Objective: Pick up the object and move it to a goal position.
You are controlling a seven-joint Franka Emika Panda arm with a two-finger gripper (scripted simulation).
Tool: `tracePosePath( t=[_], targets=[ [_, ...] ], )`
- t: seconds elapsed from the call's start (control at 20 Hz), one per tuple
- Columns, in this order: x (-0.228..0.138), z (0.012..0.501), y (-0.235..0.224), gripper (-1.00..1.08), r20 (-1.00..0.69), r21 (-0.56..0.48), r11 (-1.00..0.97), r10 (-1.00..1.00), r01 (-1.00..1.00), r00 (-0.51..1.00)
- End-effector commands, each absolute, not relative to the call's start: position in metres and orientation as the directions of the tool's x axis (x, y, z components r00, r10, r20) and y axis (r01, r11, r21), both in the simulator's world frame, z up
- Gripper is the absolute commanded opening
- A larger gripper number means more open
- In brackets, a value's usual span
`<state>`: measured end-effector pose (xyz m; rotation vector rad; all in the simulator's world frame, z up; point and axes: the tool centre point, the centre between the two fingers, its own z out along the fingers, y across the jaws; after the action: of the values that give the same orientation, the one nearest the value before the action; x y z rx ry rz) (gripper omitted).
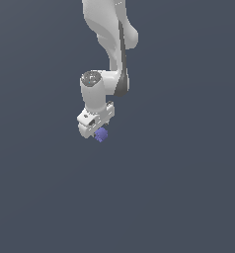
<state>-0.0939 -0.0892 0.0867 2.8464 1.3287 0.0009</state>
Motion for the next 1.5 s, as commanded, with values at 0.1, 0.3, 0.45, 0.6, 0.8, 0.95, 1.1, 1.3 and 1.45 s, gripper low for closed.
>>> tracePosePath(
  t=[0.1,0.3,0.45,0.6,0.8,0.95,1.1,1.3,1.45],
  targets=[
    [-0.095,0.066,-0.089,1.0,0.0,0.0,-0.641,0.768,0.768,0.641],
    [-0.095,0.051,-0.089,1.0,0.0,0.0,-0.64,0.769,0.769,0.64],
    [-0.095,0.047,-0.089,1.0,0.0,0.0,-0.64,0.769,0.769,0.64],
    [-0.095,0.047,-0.089,-1.0,0.0,0.0,-0.64,0.769,0.769,0.64],
    [-0.095,0.047,-0.089,-1.0,0.0,0.0,-0.64,0.769,0.769,0.64],
    [-0.095,0.047,-0.089,-1.0,0.0,0.0,-0.64,0.769,0.769,0.64],
    [-0.094,0.048,-0.089,-1.0,0.001,0.002,-0.64,0.769,0.769,0.64],
    [-0.092,0.055,-0.084,-1.0,0.001,0.002,-0.64,0.769,0.769,0.64],
    [-0.088,0.065,-0.074,-1.0,0.001,0.002,-0.64,0.769,0.769,0.64]
  ],
)
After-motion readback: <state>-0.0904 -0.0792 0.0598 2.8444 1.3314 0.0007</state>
